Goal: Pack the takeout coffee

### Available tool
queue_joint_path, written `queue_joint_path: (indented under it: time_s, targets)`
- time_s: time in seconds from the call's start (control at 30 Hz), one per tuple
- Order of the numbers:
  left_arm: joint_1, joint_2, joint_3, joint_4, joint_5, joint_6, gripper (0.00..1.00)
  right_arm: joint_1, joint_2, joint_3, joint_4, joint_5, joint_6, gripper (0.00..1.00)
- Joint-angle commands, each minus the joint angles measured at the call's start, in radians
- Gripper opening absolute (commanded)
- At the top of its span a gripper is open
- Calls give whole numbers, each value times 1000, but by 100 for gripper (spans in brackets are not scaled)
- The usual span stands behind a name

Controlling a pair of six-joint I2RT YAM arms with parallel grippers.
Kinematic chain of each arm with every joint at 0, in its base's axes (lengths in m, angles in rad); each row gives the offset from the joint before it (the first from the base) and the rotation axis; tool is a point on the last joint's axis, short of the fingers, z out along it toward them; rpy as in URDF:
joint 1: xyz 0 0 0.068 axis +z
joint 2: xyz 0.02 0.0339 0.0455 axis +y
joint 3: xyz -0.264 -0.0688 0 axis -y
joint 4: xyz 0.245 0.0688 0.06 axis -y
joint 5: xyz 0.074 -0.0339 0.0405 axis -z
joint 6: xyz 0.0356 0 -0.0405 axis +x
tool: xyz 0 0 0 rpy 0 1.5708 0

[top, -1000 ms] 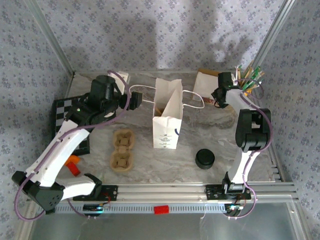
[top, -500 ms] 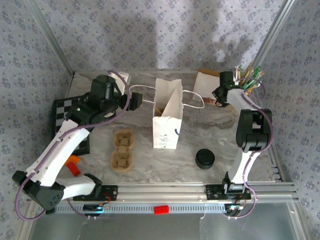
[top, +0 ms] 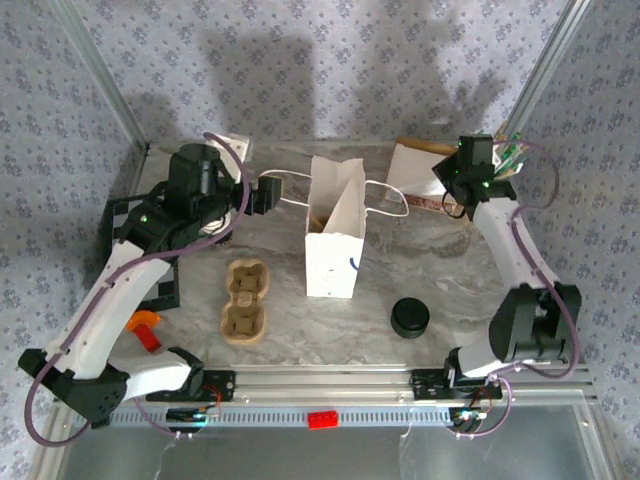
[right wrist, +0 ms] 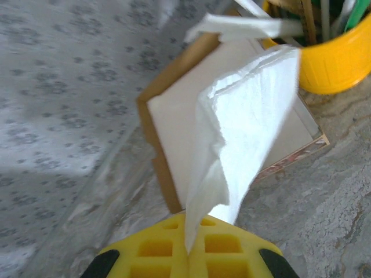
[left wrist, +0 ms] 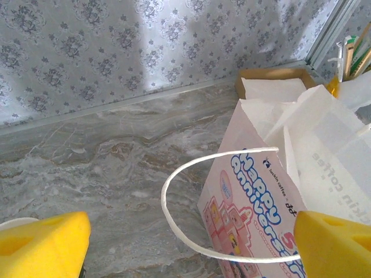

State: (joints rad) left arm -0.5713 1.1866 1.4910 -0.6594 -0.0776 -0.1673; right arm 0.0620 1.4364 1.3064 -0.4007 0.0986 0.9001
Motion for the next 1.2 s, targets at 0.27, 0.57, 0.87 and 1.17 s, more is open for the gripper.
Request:
queue_joint_path:
  time_s: [0.27,0.57,0.87,1.17]
  targets:
    - [-221,-13,107,-26,-44,-57,89,124,-325,11,-153,127,-190,0]
    - [-500,102,142,172,-82,-51,89,217,-422,142,-289,79,-262,0]
    - [-579,300,260,323,15,-24,90,246,-463,239,-322,10,-263,0]
    - [-579,390,361,298,40,6,91,241,-463,391,-392,-4,-392,0]
